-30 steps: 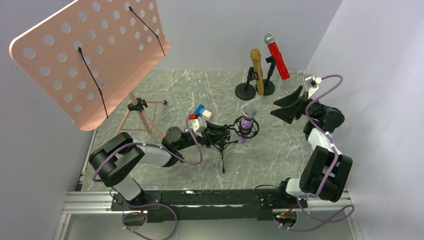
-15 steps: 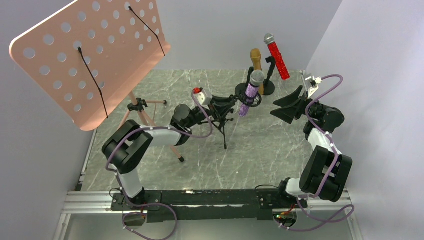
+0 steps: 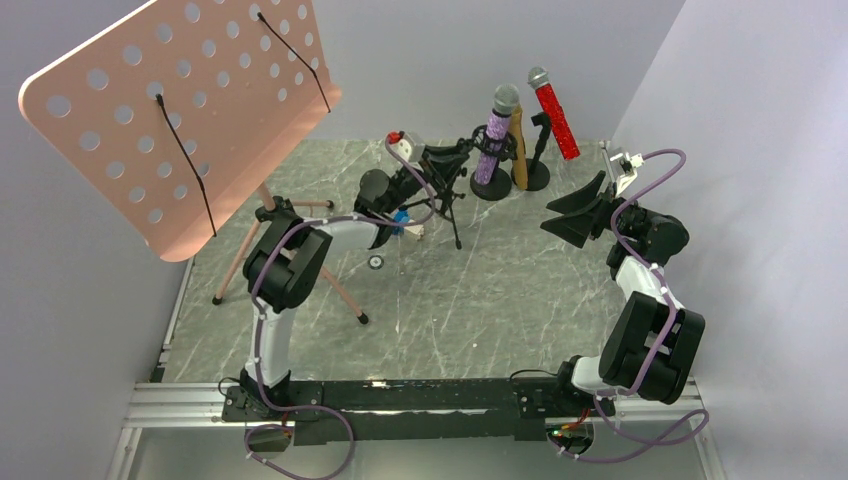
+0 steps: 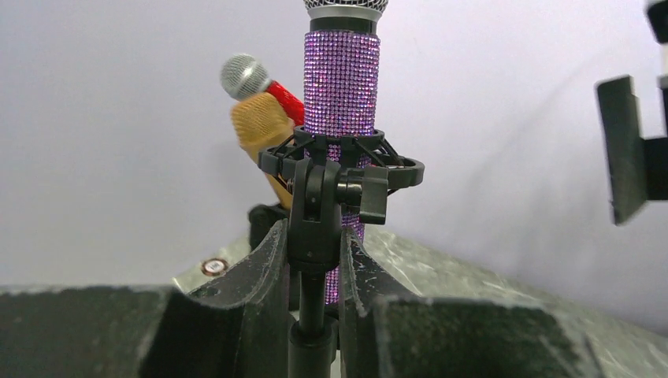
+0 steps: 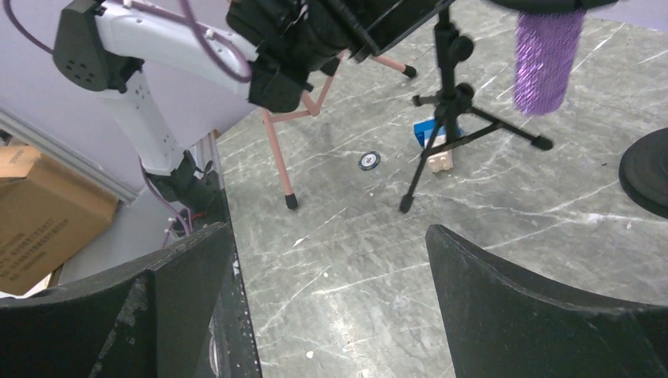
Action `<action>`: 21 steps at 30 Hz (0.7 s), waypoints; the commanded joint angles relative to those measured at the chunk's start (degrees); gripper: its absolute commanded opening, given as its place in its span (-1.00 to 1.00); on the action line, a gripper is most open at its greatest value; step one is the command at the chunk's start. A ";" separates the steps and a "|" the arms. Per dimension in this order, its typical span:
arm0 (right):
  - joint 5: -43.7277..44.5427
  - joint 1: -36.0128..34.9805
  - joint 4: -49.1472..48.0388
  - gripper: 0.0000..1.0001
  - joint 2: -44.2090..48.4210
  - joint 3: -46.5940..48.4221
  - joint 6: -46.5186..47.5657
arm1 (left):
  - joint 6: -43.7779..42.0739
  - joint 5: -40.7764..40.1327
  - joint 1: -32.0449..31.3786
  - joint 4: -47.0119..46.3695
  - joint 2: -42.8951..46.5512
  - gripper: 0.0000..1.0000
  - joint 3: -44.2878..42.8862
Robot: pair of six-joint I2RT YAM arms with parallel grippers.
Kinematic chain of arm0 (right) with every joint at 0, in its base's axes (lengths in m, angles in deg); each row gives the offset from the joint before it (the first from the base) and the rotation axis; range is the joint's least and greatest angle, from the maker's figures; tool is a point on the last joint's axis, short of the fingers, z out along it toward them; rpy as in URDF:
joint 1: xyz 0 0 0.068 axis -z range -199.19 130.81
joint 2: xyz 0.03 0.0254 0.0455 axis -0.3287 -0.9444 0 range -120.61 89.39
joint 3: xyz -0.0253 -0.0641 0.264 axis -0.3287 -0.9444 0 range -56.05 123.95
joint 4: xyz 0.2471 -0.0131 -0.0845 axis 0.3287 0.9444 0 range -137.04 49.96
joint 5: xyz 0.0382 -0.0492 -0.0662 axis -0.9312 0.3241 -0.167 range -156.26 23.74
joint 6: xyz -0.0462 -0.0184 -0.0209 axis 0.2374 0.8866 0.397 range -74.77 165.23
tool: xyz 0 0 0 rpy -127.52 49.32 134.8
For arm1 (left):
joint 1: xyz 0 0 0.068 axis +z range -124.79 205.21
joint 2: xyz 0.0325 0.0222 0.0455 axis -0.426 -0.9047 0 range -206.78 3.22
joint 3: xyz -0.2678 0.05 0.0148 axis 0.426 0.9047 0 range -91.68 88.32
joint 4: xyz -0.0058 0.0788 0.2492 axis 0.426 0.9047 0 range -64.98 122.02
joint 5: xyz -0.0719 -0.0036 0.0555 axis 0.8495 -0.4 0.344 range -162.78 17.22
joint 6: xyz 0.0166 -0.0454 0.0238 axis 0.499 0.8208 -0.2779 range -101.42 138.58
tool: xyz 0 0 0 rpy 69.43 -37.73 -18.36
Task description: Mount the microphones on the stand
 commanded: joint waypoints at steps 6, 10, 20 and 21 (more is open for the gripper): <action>-4.47 -0.18 -12.66 0.99 -0.48 0.93 -0.27 | 5.16 3.45 6.88 -5.66 -8.93 -1.00 -19.28; -4.47 -0.18 -12.67 0.99 -0.88 0.97 -0.42 | 6.45 4.36 9.01 -2.95 -14.56 -1.00 -26.91; -4.55 -0.21 -12.73 0.99 -2.09 1.02 -0.50 | 6.01 3.10 10.93 3.04 -25.06 -1.00 -38.46; -4.58 -0.17 -12.70 0.99 -2.14 1.02 -0.53 | 6.09 2.77 10.92 2.82 -25.61 -1.00 -38.44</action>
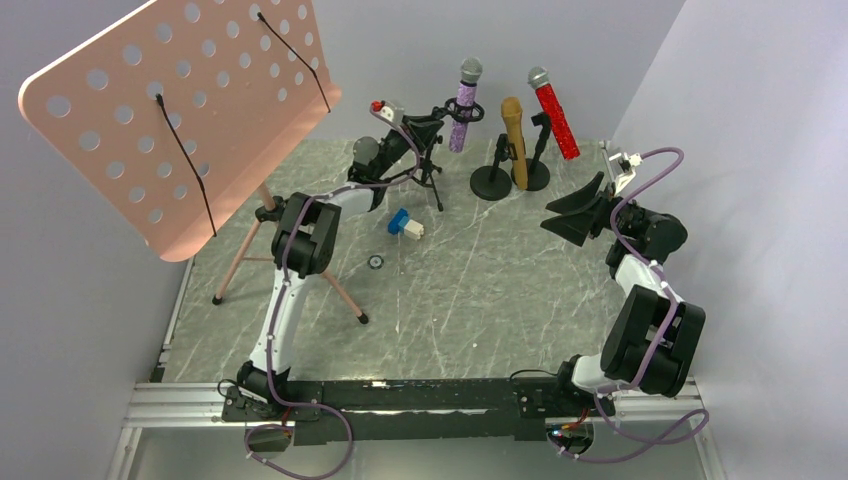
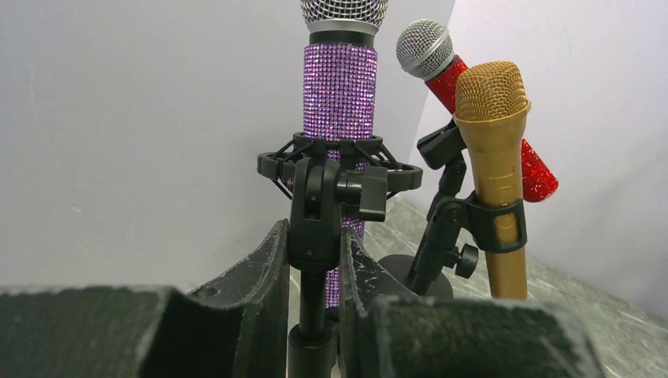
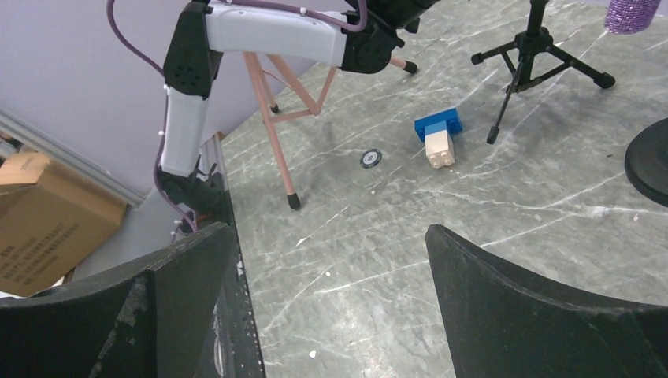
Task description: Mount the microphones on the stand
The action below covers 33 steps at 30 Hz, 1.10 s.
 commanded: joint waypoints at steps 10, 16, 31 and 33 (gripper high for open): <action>-4.55 -0.13 -12.71 0.99 -0.32 1.02 -0.57 | 2.27 -1.21 -0.59 -13.74 2.53 -1.00 7.96; -4.60 -0.18 -12.70 0.99 0.09 1.02 -0.65 | 2.66 -0.81 -0.60 -16.81 6.03 -0.94 16.80; -4.60 -0.14 -12.75 0.99 0.10 0.80 -0.18 | 0.57 -1.18 -0.51 -17.54 14.83 0.44 30.00; -4.63 -0.15 -12.71 0.99 0.17 0.75 -0.04 | -0.44 -3.24 -0.51 -17.50 17.07 0.63 33.12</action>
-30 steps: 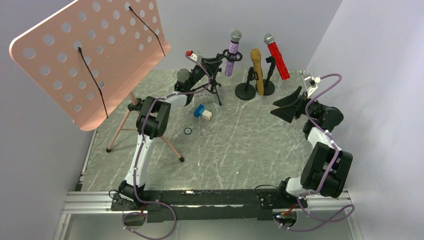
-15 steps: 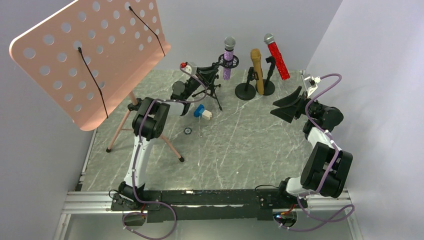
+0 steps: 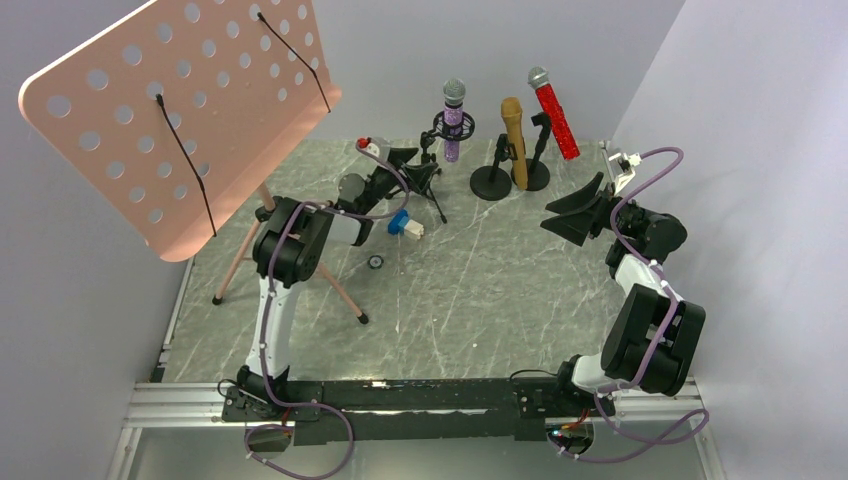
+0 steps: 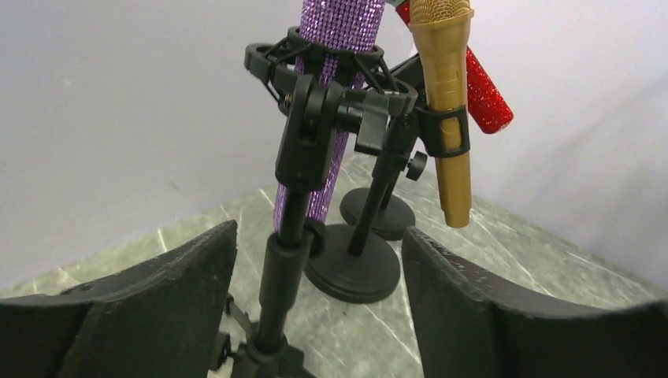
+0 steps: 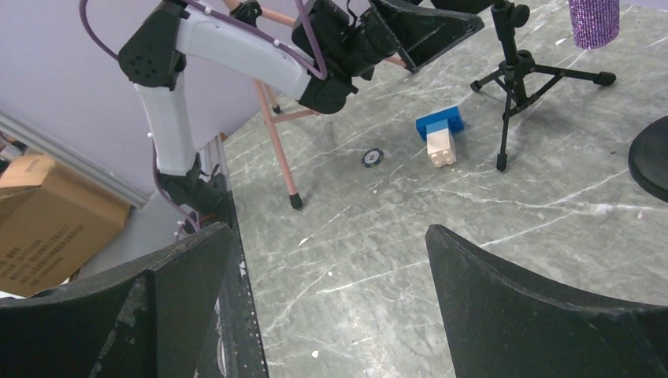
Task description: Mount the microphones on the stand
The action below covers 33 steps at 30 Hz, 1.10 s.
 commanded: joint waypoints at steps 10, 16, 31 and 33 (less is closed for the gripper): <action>-4.57 0.01 -12.73 0.99 0.72 0.75 0.30 | -5.32 -9.14 -1.84 3.01 19.52 0.99 20.52; -4.03 0.08 -12.78 0.99 0.44 1.05 -0.57 | -9.05 -13.17 -6.35 6.66 25.38 0.99 27.39; -0.18 -8.07 -12.73 0.99 5.40 8.73 -9.59 | -12.73 -7.18 -17.21 28.01 48.77 0.99 37.17; 0.21 -10.21 -12.67 1.00 5.85 13.17 -13.19 | -12.57 -6.54 -18.12 36.44 54.78 0.99 37.12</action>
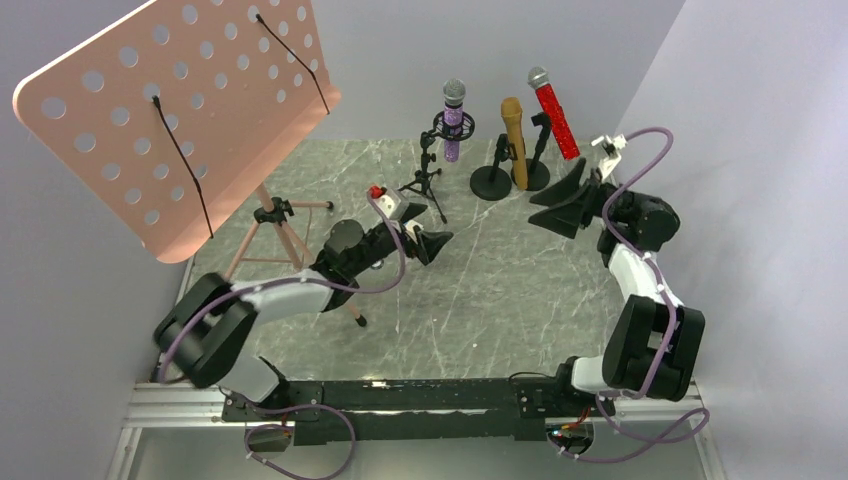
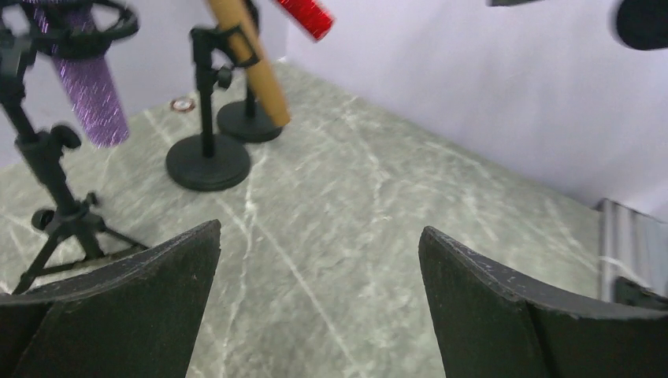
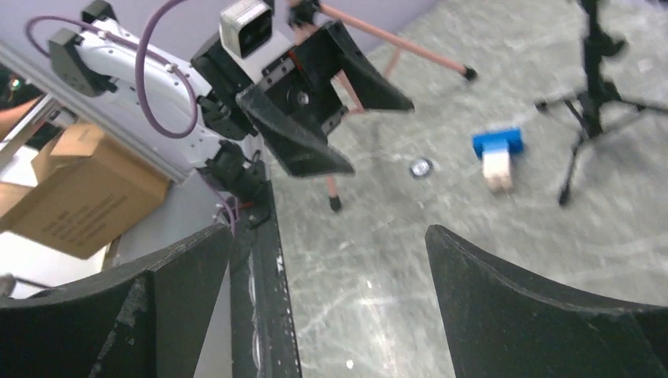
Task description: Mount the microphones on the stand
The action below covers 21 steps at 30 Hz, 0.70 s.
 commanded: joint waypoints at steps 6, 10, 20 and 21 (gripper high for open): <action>6.24 -4.96 9.25 0.99 0.25 19.25 0.64 | 0.02 2.97 -3.03 34.79 26.57 0.99 0.58; 12.01 -10.42 60.29 0.99 5.54 26.36 37.53 | 0.13 2.29 -2.96 43.48 37.81 0.99 2.75; 104.41 -35.42 94.07 1.00 16.26 28.01 90.55 | 5.62 -10.36 -3.02 64.50 60.54 0.99 6.04; 107.28 -35.25 93.09 1.00 18.05 24.09 89.55 | 6.30 -12.68 -3.01 66.51 61.95 0.99 6.18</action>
